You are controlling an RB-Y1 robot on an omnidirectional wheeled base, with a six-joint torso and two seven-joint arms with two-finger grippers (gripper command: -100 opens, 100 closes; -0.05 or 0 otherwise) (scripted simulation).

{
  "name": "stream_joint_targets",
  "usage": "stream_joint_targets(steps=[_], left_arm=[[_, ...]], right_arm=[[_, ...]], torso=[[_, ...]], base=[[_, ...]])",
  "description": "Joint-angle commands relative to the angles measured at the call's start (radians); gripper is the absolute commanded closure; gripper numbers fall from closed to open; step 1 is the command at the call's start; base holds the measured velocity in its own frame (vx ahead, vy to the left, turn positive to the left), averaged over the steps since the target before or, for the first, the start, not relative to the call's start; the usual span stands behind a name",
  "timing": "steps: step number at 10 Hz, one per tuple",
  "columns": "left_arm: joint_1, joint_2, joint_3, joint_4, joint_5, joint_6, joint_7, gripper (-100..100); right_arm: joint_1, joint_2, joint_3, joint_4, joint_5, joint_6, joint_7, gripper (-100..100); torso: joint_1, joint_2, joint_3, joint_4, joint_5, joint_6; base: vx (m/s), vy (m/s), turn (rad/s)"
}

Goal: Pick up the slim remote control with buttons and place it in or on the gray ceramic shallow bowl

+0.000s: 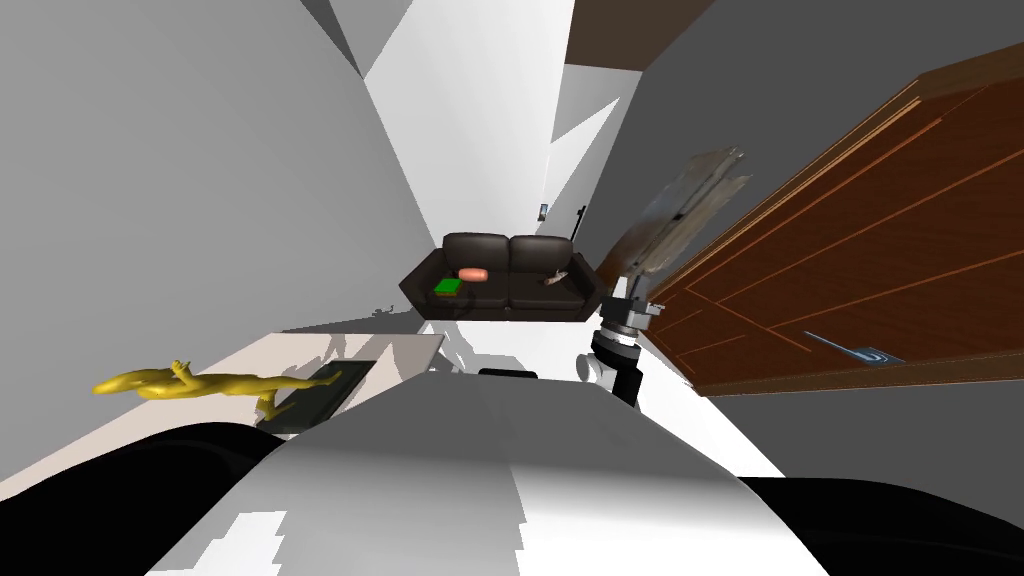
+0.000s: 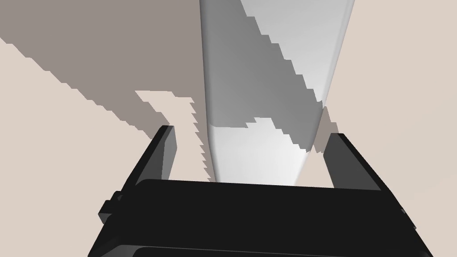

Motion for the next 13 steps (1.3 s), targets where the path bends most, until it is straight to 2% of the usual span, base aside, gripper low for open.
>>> stream_joint_targets(steps=[1,2,3,4,8,9,10,11,12,13], left_arm=[[-0.05,-0.007,0.031,-0.015,-0.05,0.044,0.04,-100],[-0.057,-0.007,0.031,-0.015,-0.068,0.044,0.04,-100],[-0.048,-0.006,0.027,-0.015,-0.054,0.038,0.036,-100],[-0.049,-0.006,0.028,-0.015,-0.057,0.041,0.038,100],[-0.049,-0.007,0.027,-0.015,-0.056,0.041,0.038,100],[-0.049,-0.007,0.027,-0.015,-0.056,0.041,0.038,0],[-0.008,-0.003,0.004,-0.007,-0.015,0.007,0.007,100],[0.024,0.0,-0.023,0.002,0.017,-0.024,-0.026,100],[0.041,0.0,-0.023,0.002,0.039,-0.031,-0.026,100],[0.081,0.004,-0.05,0.011,0.075,-0.068,-0.058,100]], right_arm=[[0.0,0.0,0.0,0.0,0.0,0.0,0.0,0],[0.0,0.0,0.0,0.0,0.0,0.0,0.0,0],[0.0,0.0,0.0,0.0,0.0,0.0,0.0,0],[0.0,0.0,0.0,0.0,0.0,0.0,0.0,0],[0.0,0.0,0.0,0.0,0.0,0.0,0.0,0],[0.0,0.0,0.0,0.0,0.0,0.0,0.0,0],[0.0,0.0,0.0,0.0,0.0,0.0,0.0,0],[0.0,0.0,0.0,0.0,0.0,0.0,0.0,0],[0.001,0.0,0.0,0.0,0.0,0.0,0.0,0],[0.0,0.0,0.0,0.0,0.0,0.0,0.0,0]], torso=[[0.0,0.0,0.0,0.0,0.0,0.0],[0.0,0.001,0.0,0.0,0.0,0.0],[-0.001,0.001,0.0,0.0,0.0,0.0],[0.0,-0.002,-0.001,0.0,0.0,0.0],[0.002,-0.004,-0.003,-0.001,0.0,0.0],[0.002,-0.005,-0.003,-0.001,0.0,0.0],[0.002,-0.005,-0.003,-0.001,0.0,0.0],[0.004,-0.007,-0.004,-0.002,0.001,-0.001],[0.005,-0.012,-0.007,-0.003,0.001,0.0],[0.005,-0.013,-0.008,-0.003,0.002,0.002]], base=[[-0.09,-0.033,-0.034],[-0.08,-0.037,-0.022],[-0.029,-0.014,0.0],[-0.006,-0.003,0.001],[0.0,0.0,0.0],[0.0,0.0,0.0],[0.065,0.036,0.037],[0.157,0.047,0.075],[0.135,0.037,0.025],[0.099,0.062,0.011]])
